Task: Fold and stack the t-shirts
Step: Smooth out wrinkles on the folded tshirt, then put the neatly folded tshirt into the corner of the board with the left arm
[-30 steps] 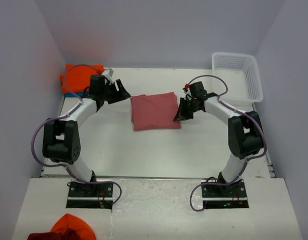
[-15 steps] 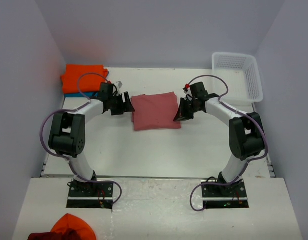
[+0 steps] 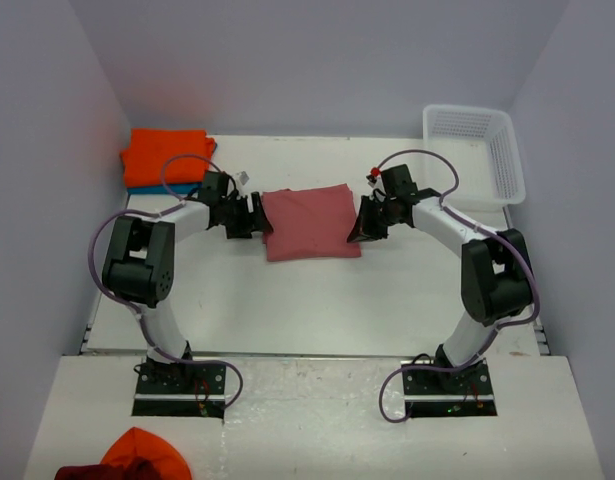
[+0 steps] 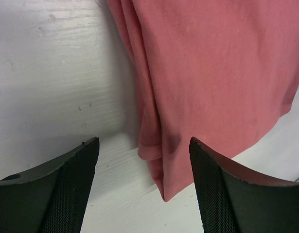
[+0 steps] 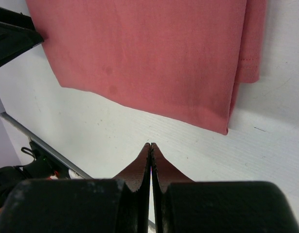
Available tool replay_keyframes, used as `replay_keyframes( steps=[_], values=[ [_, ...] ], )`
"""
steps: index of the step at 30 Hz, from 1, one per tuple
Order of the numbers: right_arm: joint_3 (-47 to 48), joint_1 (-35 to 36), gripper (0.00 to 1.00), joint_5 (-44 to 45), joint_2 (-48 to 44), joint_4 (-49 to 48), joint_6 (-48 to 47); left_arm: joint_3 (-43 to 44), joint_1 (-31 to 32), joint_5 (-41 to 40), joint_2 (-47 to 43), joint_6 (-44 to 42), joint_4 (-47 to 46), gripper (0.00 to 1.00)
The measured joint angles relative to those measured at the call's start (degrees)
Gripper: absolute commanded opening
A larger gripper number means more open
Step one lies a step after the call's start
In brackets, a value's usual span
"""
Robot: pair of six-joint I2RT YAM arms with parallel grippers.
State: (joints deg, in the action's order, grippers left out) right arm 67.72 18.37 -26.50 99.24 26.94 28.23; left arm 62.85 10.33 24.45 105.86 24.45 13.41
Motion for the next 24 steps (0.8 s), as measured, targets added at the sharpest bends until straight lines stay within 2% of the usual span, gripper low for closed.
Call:
replay_keyframes(
  steps=[20,24],
  values=[
    [-0.83,0.0,0.0,0.07,-0.44,-0.17,0.0,0.0,0.02,3.45,1.18,0.35,-2.6,0.76],
    [-1.14,-0.02,0.0,0.09,-0.66,-0.22,0.0,0.7,2.01,3.5,2.97,2.03,-5.7,0.74]
  ],
)
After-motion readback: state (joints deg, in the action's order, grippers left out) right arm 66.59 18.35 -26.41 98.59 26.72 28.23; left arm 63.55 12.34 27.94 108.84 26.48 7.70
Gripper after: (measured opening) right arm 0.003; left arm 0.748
